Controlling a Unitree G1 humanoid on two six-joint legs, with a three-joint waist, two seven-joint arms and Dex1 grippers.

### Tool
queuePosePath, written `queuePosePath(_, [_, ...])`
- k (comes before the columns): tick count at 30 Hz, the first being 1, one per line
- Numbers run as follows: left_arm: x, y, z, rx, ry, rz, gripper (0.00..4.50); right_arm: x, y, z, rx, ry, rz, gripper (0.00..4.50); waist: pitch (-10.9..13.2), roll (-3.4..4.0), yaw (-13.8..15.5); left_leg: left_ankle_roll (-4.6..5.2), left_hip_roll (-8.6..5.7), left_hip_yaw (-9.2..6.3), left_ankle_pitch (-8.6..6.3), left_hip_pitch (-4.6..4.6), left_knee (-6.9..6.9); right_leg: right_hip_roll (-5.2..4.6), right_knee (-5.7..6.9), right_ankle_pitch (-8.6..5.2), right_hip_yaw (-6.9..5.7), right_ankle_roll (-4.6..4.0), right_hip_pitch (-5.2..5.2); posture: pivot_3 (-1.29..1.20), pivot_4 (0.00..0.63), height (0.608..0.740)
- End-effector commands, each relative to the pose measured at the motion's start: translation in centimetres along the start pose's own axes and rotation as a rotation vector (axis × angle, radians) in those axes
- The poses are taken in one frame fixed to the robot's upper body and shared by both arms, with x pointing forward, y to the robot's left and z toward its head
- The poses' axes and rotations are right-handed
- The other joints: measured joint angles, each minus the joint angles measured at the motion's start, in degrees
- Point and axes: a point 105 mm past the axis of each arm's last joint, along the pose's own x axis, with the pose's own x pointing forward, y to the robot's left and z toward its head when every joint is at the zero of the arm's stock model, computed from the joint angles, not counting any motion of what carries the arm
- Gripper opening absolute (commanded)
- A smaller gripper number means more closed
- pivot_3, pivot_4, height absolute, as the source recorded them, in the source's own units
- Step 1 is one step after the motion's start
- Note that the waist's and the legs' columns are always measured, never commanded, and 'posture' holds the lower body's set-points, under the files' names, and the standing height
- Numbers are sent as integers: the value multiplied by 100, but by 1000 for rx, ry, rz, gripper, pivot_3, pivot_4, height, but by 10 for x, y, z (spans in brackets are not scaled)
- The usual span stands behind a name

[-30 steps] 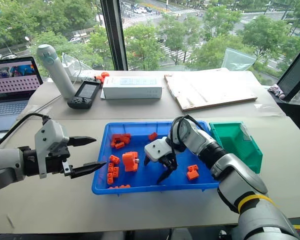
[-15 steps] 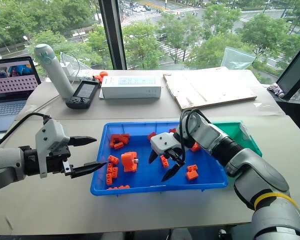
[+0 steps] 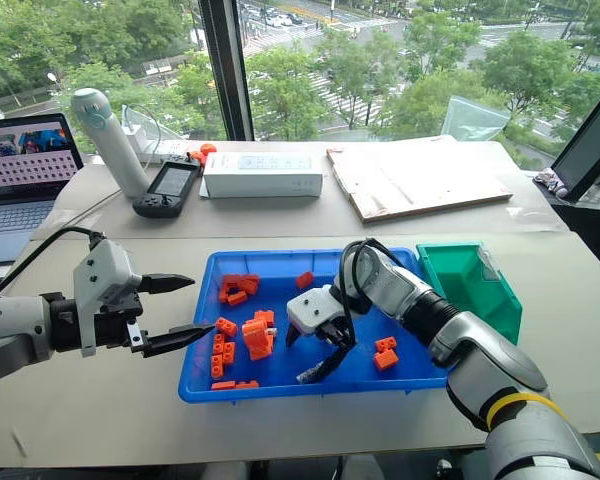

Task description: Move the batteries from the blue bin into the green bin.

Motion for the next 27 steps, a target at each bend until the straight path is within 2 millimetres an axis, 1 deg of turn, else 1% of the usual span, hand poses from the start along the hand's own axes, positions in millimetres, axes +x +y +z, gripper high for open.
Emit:
queuePosePath(1, [-5, 0, 6, 37, -11, 20, 4500, 5, 6, -19, 45, 63, -4, 4243, -7, -10, -1, -1, 4, 1, 1, 1, 0, 3, -1, 1, 0, -2, 0, 0, 150, 740])
queuePosePath(4, [-4, -1, 6, 38, -13, 20, 4500, 4, 6, -18, 54, 52, -15, 4243, -14, -18, 5, -6, 14, 2, 2, 2, 0, 12, -2, 5, 0, -8, 0, 0, 150, 740])
queuePosePath(6, [-4, 0, 7, 40, -16, 20, 4500, 4, 6, -18, 57, 50, -20, 3735, -15, -18, 2, -8, 17, 4, 2, 1, -1, 14, -3, 6, 0, -11, -1, 0, 150, 740])
queuePosePath(7, [-4, 0, 7, 40, -16, 20, 4500, 4, 6, -18, 58, 50, -22, 3554, -17, -20, -2, -8, 19, 5, 2, 2, -1, 14, -3, 7, 0, -11, -1, 0, 150, 740])
queuePosePath(10, [-2, 4, 7, 41, -20, 20, 4500, 8, 10, -18, 48, 47, -13, 2577, -20, -21, -4, -10, 24, 5, 2, 3, -2, 20, -3, 8, 0, -14, -2, 0, 150, 740])
queuePosePath(13, [-2, 6, 7, 41, -20, 20, 4500, 13, 11, -18, 41, 47, -18, 1451, -27, -23, -11, -12, 30, 5, 2, 4, -3, 25, -4, 9, 1, -16, -2, 0, 150, 740])
queuePosePath(15, [-1, 7, 7, 41, -23, 18, 4500, 16, 11, -21, 36, 57, -35, 828, -33, -26, -11, -17, 36, 5, 3, 6, -3, 33, -4, 10, 2, -21, -2, 0, 150, 740])
queuePosePath(17, [0, 9, 7, 42, -27, 17, 4500, 14, 8, -18, 47, 41, -62, 243, -34, -26, -12, -23, 43, 4, 5, 10, -5, 40, -4, 11, 3, -27, -2, 0, 150, 740])
queuePosePath(21, [1, 12, 8, 46, -44, 13, 4500, -4, 3, -10, 68, 5, -117, 235, -34, -25, 5, -27, 45, 4, 7, 11, -7, 42, -4, 12, 3, -31, -2, 0, 150, 740])
queuePosePath(23, [3, 13, 9, 49, -59, 11, 4500, -25, -1, 0, 111, -44, -170, 235, -33, -24, 14, -27, 45, 5, 7, 8, -7, 41, -4, 12, 3, -31, -4, 0, 150, 740])
queuePosePath(24, [3, 14, 11, 51, -73, 7, 4500, -42, -4, 5, 148, -76, -215, 235, -30, -21, 30, -27, 45, 5, 7, 3, -6, 41, -4, 12, 4, -31, -10, 0, 150, 740])
queuePosePath(26, [6, 14, 13, 49, -100, -2, 4500, -73, -6, 7, 212, -97, -292, 235, -24, -16, 66, -27, 45, 5, 7, -11, -5, 41, -4, 14, 5, -32, -21, 0, 150, 740])
queuePosePath(27, [7, 14, 14, 48, -108, -6, 4500, -81, -6, 7, 230, -96, -315, 235, -23, -14, 79, -27, 44, 5, 7, -11, -4, 40, -4, 14, 6, -32, -20, 0, 150, 740])
